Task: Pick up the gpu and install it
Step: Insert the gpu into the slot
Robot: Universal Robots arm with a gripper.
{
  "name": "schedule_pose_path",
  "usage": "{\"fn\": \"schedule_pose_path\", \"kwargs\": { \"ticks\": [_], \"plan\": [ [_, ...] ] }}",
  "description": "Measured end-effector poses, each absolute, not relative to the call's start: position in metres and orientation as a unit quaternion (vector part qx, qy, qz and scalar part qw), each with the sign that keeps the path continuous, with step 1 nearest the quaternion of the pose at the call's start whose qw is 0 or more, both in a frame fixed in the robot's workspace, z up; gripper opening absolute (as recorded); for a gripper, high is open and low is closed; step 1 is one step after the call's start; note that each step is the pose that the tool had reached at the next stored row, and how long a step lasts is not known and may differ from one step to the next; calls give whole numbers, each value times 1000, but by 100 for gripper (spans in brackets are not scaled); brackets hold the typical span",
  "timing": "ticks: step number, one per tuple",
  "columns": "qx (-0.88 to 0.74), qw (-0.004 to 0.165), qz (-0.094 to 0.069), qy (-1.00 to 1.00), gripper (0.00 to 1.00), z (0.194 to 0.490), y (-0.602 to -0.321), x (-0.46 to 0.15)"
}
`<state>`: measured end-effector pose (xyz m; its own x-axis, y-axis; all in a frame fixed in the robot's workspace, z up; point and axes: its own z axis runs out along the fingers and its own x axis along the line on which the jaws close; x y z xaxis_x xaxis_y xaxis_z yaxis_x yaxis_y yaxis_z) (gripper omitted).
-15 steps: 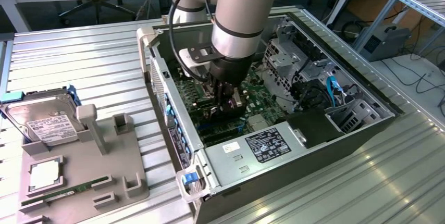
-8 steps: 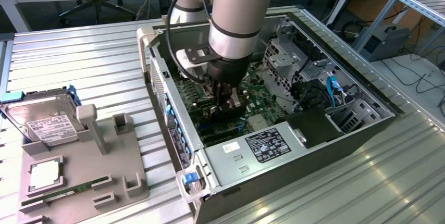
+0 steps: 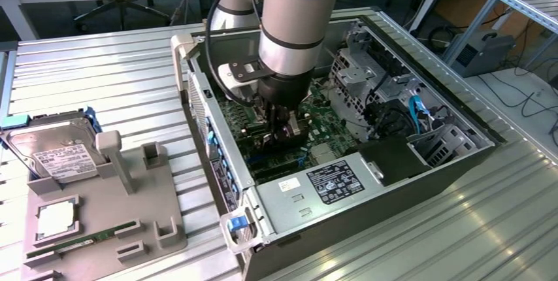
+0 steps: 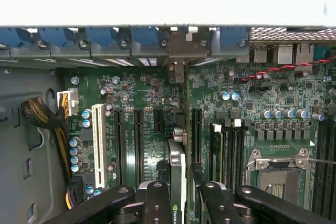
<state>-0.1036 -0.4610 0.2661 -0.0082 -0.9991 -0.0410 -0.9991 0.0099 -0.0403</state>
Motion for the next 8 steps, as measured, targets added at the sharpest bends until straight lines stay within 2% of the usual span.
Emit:
{"fn": "schedule_pose_path", "kwargs": {
  "ticks": [8],
  "plan": [
    [-704, 31, -2, 710, 26, 265, -461, -106]
  ]
}}
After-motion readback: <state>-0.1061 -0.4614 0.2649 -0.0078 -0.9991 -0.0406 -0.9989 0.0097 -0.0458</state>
